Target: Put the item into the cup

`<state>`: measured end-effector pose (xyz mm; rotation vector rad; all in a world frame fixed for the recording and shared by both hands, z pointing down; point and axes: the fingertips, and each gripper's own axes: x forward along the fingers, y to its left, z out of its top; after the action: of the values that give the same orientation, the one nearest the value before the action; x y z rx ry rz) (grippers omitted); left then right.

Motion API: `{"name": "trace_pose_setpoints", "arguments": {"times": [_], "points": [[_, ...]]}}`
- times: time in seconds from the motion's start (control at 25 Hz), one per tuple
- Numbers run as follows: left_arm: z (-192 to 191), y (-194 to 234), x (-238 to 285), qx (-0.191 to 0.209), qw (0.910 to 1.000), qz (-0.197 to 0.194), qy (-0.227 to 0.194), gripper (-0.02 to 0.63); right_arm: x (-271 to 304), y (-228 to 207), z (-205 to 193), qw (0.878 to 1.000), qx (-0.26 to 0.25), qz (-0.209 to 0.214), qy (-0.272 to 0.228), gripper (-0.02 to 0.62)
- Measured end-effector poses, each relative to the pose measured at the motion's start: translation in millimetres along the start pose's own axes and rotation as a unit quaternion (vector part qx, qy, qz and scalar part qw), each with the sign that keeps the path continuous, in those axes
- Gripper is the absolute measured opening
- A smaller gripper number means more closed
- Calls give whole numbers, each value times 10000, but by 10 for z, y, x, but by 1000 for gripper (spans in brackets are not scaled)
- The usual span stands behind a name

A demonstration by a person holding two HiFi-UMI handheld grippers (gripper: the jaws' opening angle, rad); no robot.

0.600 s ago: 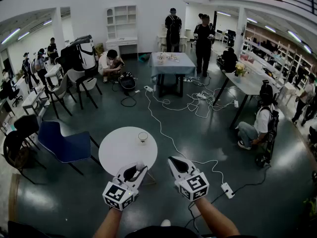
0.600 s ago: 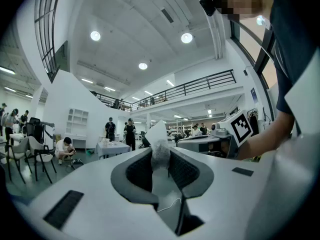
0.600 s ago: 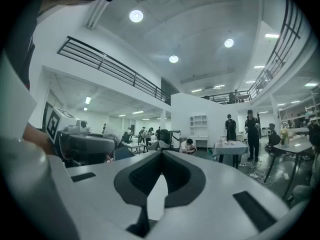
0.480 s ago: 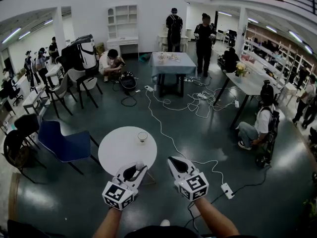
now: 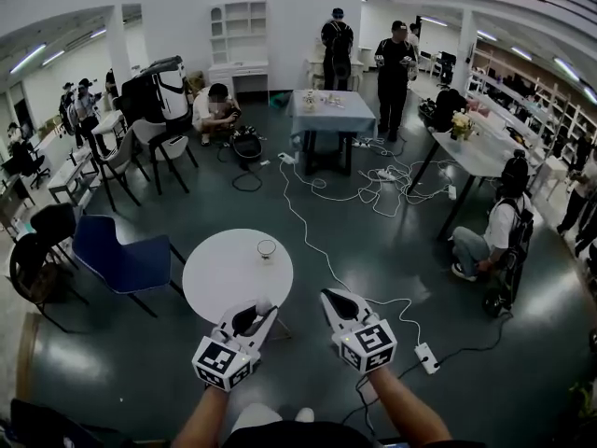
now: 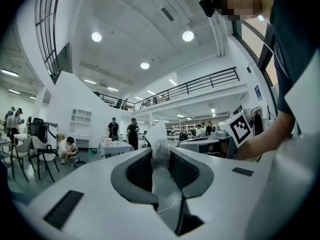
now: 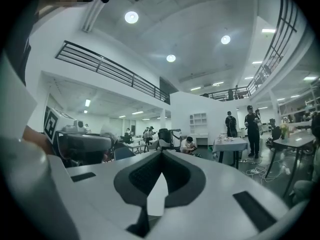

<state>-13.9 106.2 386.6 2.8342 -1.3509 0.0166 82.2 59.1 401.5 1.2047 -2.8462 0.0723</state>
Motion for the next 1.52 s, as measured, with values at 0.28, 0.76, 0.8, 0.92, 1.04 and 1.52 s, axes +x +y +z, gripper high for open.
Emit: {"name": "trace_pose_setpoints", "arguments": {"times": [0.28,0.76,0.8,0.92,1.04,1.52], "points": [[-55,-11,38,-36,9999,99,80,91,14,-86,-48,10000,34,53,46,9],[-145,191,224,-140,9996,168,153,91,282,-198,-133,9999,-10,96,121,9],[-168,227,218,-136,9996,168,158,91,324,-190,-147,9999,-10,101,115,9],[-171,347,254,-116,9997,163,173,91,457,-207,-126,9999,-14,118,102,9],[-196,512,337,-132,9996,174,182,91,610,-269,-121,9999,-2,106,102,9],[-530,1584,1053,-260,9989,95,368,91,1658,-877,-369,9994,136,-61,297,10]]}}
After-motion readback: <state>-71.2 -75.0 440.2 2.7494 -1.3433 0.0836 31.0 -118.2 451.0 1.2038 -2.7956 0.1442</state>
